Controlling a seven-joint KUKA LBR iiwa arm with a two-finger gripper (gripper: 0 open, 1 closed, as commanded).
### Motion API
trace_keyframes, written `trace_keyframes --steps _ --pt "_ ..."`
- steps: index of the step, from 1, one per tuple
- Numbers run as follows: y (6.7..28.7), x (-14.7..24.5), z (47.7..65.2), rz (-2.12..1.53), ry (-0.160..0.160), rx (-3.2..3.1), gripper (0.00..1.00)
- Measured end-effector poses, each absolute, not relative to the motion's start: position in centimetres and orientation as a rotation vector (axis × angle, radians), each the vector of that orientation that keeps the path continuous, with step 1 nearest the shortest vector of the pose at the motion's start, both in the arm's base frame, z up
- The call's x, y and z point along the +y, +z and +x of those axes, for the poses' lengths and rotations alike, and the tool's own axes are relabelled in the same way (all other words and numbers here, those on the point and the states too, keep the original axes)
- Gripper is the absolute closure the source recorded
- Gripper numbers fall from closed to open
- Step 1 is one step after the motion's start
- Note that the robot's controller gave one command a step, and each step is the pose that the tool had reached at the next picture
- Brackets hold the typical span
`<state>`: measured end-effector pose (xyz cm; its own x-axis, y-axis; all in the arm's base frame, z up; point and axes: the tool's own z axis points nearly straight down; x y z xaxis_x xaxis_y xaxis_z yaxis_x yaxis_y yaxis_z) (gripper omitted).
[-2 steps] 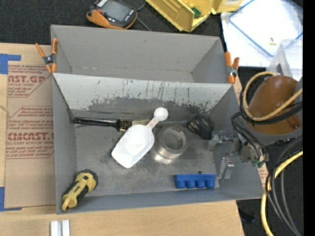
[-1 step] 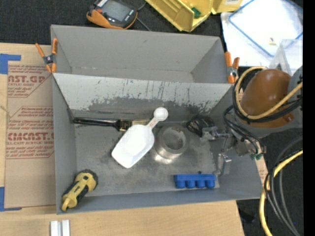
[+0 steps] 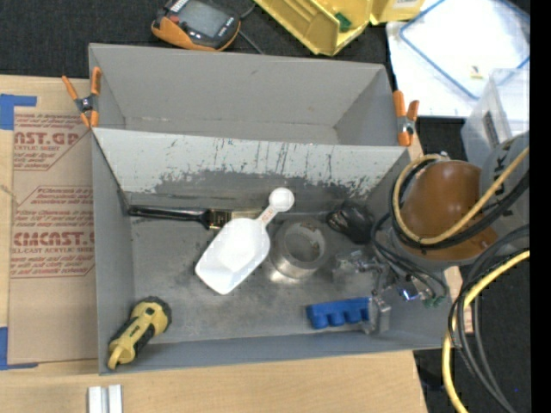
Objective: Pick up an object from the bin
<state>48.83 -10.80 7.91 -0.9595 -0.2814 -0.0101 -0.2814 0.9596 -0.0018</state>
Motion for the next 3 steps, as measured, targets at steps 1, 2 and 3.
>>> trace_keyframes --steps 1,2,3 --pt "7.1 -12.7 49.4 -0.456 -0.007 3.091 1.00" --pt "7.1 -12.7 49.4 -0.456 -0.007 3.091 1.00" --pt "9.9 -14.0 51.1 -0.145 -0.004 3.116 1.00"
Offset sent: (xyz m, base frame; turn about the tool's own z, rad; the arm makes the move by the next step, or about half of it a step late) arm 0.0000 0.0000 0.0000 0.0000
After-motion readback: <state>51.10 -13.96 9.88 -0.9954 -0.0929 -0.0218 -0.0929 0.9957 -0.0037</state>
